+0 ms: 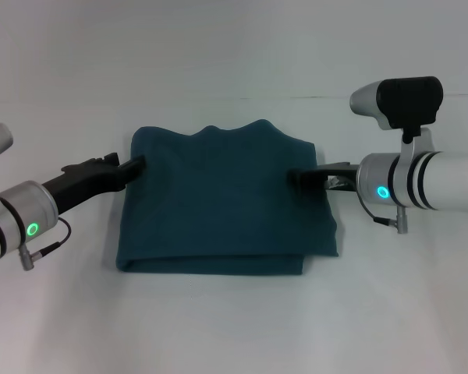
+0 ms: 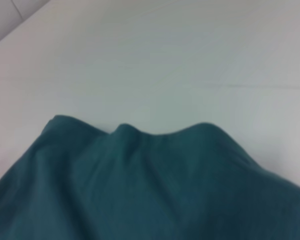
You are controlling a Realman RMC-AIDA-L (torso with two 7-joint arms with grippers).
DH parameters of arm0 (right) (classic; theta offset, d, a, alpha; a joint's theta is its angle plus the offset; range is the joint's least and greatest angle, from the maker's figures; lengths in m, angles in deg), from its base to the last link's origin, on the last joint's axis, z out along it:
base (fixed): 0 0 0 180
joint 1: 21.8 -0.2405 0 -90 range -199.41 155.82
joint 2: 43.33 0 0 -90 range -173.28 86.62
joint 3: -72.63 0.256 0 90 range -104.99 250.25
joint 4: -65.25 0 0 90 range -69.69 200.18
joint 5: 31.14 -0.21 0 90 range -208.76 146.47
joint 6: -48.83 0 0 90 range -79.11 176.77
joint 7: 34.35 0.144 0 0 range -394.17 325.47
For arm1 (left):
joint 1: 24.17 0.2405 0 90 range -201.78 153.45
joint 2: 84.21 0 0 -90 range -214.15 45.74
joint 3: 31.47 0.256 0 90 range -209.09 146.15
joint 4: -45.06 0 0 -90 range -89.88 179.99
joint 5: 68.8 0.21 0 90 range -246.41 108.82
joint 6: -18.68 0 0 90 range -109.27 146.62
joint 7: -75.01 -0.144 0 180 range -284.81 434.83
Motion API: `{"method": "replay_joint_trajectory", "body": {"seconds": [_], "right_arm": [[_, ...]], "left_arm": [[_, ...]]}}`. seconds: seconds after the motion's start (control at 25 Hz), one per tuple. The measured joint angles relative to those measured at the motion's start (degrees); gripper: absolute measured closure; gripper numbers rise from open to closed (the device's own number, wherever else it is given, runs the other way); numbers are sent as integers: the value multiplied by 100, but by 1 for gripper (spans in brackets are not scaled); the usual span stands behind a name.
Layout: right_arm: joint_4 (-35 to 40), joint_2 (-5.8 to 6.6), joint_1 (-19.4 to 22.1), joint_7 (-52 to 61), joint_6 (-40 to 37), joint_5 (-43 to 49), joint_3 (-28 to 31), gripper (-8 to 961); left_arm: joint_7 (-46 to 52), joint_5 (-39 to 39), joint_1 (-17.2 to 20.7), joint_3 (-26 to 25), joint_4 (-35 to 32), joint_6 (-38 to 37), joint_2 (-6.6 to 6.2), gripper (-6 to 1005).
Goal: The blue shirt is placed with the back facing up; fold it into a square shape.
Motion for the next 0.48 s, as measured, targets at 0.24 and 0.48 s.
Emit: {"method": "replay_joint_trajectory", "body": {"seconds": [0.24,0.48], "right_arm": [[316,32,44,-5,-204,-175,0,952],[224,9,-161,-73,118,-221,-144,953]], "left_arm": [[12,0,26,-24,5,-1,0,441],[18,0,14,-25,5,0,0,441]]}}
